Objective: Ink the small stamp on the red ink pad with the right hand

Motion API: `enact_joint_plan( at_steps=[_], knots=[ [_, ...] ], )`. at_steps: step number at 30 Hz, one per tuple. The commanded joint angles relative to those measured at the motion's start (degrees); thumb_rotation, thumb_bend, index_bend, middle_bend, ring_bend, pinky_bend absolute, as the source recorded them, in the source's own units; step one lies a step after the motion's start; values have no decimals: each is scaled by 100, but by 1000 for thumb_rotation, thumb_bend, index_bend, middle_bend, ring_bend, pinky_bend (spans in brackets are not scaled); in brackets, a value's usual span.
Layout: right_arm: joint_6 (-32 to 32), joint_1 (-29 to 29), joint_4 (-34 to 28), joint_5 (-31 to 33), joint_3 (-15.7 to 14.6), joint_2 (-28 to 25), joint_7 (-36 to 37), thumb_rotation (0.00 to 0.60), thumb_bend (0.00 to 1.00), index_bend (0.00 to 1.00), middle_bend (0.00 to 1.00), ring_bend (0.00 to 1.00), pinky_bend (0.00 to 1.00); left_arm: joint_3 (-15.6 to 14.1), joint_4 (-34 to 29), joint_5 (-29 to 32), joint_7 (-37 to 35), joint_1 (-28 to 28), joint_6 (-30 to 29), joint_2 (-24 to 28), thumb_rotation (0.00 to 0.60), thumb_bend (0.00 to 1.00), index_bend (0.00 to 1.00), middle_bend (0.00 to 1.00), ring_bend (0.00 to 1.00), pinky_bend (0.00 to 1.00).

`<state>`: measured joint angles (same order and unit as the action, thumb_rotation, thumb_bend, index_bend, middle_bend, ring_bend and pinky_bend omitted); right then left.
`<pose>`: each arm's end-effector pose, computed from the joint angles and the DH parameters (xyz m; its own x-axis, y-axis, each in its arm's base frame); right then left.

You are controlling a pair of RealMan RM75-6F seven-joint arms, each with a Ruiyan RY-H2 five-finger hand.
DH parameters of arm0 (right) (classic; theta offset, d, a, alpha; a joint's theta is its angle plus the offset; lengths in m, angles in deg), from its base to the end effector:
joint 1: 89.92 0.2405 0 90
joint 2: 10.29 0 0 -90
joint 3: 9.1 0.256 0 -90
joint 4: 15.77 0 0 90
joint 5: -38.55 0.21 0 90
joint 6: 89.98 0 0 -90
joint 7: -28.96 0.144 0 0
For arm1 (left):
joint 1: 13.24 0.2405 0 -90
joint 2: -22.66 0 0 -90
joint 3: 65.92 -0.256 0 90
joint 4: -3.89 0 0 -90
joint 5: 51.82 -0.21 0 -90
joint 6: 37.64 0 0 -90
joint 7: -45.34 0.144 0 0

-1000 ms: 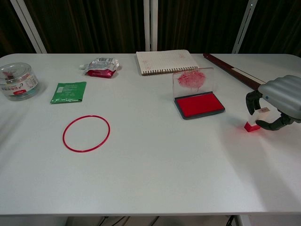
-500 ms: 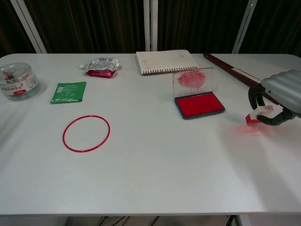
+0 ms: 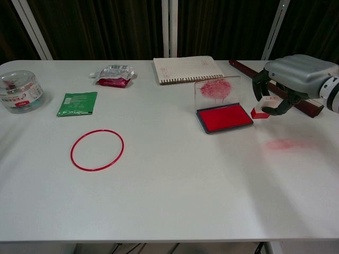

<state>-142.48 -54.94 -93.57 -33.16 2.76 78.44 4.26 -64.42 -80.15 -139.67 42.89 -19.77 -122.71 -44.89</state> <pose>-0.2003 -0.3408 -0.0066 0.6083 -0.1933 0.7698 -0.7741 -0.3584 0.5218 -0.3265 0.1874 0.1488 0.4377 0.0084 0.8991 0.8977 -0.0597 -0.4365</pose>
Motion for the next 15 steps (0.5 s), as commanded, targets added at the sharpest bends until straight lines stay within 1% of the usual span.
enact_joint_plan(
  at_steps=[1,6,15],
  knots=[
    [531,465,-110,564,209,-8,-365,600,282,623,563,904,1000,6,37,25,-38,0,18,-7,246,196,62,122,129,201],
    [714,750,-33,1044,186,161,-716,600,282,628,566,904,1000,10,112,36,-110,-19,61,-33,244,196,62,122,129,201],
    [788,1059,258,1579,91,417,-931,600,286,632,571,904,1000,10,190,66,-174,-13,80,-40,244,196,62,123,129,201]
  ],
)
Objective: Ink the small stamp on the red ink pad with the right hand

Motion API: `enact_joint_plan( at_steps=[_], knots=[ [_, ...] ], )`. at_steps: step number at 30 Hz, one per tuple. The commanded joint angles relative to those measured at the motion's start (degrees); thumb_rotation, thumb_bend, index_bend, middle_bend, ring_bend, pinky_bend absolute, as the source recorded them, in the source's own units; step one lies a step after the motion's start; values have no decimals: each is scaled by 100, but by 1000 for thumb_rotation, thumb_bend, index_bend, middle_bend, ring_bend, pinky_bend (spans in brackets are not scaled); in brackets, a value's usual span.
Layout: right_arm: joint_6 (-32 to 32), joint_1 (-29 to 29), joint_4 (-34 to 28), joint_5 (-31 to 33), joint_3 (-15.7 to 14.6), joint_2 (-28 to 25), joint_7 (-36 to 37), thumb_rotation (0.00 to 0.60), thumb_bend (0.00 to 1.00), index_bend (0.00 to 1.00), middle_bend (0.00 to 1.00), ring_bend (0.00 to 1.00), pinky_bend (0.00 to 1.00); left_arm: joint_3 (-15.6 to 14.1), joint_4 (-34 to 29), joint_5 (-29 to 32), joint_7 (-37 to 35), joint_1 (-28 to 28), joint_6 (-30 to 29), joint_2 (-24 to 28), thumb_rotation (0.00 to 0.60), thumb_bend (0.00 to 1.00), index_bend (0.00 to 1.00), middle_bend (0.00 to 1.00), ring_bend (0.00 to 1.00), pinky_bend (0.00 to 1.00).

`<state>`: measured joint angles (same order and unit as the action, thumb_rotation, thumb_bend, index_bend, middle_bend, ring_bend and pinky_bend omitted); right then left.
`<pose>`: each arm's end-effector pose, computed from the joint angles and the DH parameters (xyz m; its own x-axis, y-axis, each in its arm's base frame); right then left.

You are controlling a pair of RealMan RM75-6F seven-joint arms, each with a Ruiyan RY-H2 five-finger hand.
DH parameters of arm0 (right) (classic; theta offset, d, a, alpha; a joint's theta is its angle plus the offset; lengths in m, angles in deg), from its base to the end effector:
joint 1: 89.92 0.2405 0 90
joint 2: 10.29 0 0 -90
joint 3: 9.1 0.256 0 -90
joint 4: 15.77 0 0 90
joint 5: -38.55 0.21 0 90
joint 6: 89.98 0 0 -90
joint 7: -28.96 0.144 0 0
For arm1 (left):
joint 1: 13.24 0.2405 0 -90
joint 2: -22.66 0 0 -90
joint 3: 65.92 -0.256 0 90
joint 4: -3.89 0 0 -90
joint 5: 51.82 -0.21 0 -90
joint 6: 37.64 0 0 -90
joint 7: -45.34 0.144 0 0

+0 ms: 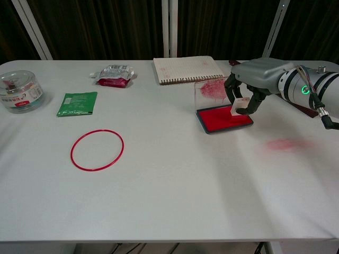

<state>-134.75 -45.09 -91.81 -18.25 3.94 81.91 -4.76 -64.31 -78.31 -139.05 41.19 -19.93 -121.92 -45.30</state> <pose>-0.1615 -0.3692 -0.0371 0.6413 -0.2888 0.7109 -0.7570 -0.3892 0.5248 -0.3336 0.1894 0.1492 0.4328 0.0175 0.9013 0.9008 -0.0481 -0.4316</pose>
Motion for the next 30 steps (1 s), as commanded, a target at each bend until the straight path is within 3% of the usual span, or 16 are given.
enact_joint_plan(
  at_steps=[1,21,30],
  knots=[
    [23,103,112,129,-38,92,-20,600,287,633,572,904,1000,-1,15,9,-11,4,4,0,241,196,62,123,129,201],
    [-28,344,575,330,-307,335,137,600,299,674,611,904,1000,7,26,44,-39,6,27,38,244,196,62,123,129,201],
    [-631,118,-405,-218,-208,-316,608,600,298,676,611,904,1000,11,-57,16,13,3,2,73,243,196,62,123,129,201]
  ],
)
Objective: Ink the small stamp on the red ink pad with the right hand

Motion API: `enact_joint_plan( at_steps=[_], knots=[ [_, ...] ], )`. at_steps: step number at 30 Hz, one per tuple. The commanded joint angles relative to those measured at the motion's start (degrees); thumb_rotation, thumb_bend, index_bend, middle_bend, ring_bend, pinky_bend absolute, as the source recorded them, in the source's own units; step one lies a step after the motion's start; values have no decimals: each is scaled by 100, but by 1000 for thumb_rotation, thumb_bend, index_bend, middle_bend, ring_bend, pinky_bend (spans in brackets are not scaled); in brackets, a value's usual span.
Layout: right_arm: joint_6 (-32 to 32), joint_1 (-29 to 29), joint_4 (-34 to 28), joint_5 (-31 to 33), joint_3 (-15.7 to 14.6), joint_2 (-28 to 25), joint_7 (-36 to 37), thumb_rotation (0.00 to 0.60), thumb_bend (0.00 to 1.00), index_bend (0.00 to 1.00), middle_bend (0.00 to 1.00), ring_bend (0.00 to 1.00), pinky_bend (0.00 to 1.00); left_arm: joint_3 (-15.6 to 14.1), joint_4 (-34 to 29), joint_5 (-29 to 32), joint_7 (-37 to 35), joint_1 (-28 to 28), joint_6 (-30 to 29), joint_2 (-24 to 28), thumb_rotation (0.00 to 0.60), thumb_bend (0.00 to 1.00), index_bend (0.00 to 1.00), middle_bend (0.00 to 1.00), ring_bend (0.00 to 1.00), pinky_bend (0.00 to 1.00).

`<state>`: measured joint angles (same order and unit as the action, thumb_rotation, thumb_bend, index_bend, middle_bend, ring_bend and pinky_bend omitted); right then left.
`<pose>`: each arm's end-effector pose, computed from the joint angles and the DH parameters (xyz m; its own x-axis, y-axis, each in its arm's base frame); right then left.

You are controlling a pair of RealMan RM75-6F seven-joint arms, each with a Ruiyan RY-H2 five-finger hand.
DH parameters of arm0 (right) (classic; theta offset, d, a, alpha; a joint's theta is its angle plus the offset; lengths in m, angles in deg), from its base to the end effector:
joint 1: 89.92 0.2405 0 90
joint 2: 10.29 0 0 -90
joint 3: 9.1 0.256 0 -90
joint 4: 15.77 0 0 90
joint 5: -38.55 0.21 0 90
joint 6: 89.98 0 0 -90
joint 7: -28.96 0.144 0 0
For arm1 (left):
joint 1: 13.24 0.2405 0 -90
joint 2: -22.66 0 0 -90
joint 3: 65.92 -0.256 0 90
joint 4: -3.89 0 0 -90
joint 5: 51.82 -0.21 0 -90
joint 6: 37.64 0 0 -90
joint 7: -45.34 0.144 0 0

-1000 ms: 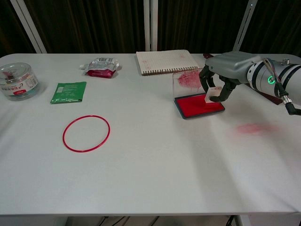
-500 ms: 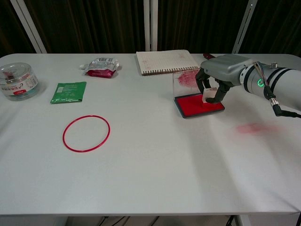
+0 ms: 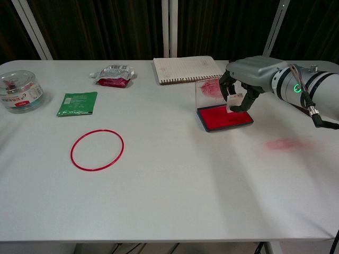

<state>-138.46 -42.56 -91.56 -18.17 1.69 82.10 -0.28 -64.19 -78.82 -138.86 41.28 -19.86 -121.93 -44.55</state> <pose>-0.1516 -0.3731 -0.0352 0.6063 -0.2627 0.7506 -0.7792 -0.3849 0.4947 -0.3335 0.1894 0.1533 0.4374 0.0151 0.8991 0.8987 -0.0437 -0.4365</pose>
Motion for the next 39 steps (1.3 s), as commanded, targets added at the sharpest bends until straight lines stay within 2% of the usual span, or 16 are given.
enact_joint_plan(
  at_steps=[1,3,7,12,16,26,31,39],
  knots=[
    [-350,-211,-618,-283,-14,-487,195,600,298,676,611,904,1000,-4,-17,-12,7,-8,7,-8,243,196,62,123,129,201],
    [-454,-339,-884,-388,-115,-720,237,600,298,676,611,904,1000,-8,-27,-21,18,-14,15,-19,242,197,62,123,129,201],
    [-625,-716,-1222,-672,-532,-1140,400,600,297,679,611,904,1000,-13,-46,-46,54,-19,3,-28,243,196,62,123,129,201],
    [-872,-1212,-1125,-1150,-1001,-1316,951,600,298,681,611,904,1000,-13,-87,-63,114,-26,-5,-18,241,196,62,123,129,201],
    [-1073,-1470,-894,-1513,-1191,-1286,1326,600,297,682,611,904,1000,-12,-124,-81,163,-48,10,-25,244,196,63,123,129,201],
    [-1315,-1735,-254,-2027,-1233,-926,1940,600,296,676,611,904,1000,-24,-76,-129,168,-51,-31,-93,243,196,62,123,129,201],
    [-1198,-1754,72,-2058,-1191,-728,2063,600,293,663,611,904,1000,-27,-44,-118,134,-29,-56,-86,244,196,62,122,129,201],
    [-1084,-1751,136,-2116,-1110,-688,2122,600,293,654,610,904,1000,-31,-28,-98,105,-22,-45,-76,243,196,62,123,129,201]
  ],
)
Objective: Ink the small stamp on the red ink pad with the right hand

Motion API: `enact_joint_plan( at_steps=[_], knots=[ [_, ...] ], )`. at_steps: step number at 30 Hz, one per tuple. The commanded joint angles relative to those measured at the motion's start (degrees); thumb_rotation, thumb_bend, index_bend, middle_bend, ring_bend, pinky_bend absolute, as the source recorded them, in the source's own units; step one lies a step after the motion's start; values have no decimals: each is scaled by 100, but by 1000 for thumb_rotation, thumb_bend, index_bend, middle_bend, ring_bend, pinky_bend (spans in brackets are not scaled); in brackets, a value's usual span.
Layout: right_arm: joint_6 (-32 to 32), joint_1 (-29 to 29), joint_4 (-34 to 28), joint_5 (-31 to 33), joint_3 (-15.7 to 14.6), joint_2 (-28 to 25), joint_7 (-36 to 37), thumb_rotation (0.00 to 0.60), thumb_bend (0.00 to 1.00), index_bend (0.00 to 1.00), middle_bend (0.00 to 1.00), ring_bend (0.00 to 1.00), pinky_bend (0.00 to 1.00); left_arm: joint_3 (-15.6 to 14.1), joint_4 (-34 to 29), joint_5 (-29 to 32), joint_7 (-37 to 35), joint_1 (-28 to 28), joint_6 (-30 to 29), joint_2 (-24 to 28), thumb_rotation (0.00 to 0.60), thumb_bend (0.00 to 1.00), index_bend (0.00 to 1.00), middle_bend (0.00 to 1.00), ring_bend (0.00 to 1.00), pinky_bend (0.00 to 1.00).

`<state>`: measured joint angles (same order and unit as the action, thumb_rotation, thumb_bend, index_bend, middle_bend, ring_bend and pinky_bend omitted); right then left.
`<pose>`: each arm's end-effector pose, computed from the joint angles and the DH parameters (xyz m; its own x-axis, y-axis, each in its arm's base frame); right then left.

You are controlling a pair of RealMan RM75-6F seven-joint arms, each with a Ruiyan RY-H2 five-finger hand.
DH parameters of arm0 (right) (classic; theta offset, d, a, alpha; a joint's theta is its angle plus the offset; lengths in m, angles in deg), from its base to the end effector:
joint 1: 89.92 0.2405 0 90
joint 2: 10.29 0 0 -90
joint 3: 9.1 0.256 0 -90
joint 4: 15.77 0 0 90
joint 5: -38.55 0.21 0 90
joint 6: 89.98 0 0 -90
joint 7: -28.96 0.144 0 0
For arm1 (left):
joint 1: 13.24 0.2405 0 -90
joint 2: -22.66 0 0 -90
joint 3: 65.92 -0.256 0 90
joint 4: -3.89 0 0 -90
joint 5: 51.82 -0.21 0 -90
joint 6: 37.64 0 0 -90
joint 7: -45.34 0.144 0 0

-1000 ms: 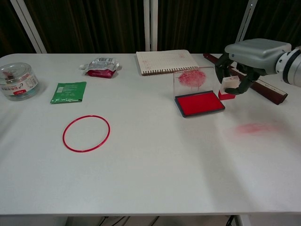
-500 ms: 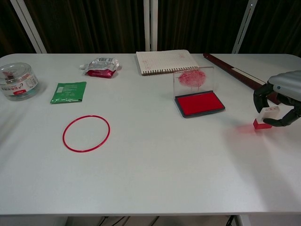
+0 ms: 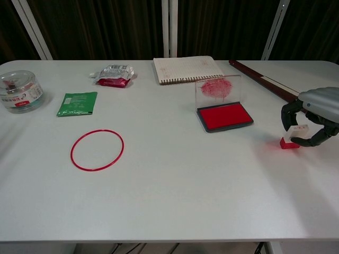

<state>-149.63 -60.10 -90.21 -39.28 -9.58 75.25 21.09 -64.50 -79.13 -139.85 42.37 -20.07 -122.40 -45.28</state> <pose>-0.2675 -0.2908 0.0027 0.5377 -0.2969 0.7891 -0.8347 -0.3193 0.4487 -0.3284 0.1891 0.1473 0.4401 0.0125 0.8979 0.8963 -0.0663 -0.4384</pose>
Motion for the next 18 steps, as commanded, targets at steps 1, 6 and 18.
enact_joint_plan(
  at_steps=[1,6,18],
  knots=[
    [50,4,2,-4,21,-2,-24,600,291,650,609,904,1000,2,5,0,-5,-3,3,-5,243,196,62,123,129,201],
    [173,12,6,38,59,-9,-69,600,281,620,584,904,1000,2,18,4,-7,-9,14,-18,244,196,62,123,129,201],
    [302,7,-24,12,96,-51,-85,600,269,499,474,904,1000,4,-5,10,14,-14,23,-2,242,196,62,123,129,201]
  ],
)
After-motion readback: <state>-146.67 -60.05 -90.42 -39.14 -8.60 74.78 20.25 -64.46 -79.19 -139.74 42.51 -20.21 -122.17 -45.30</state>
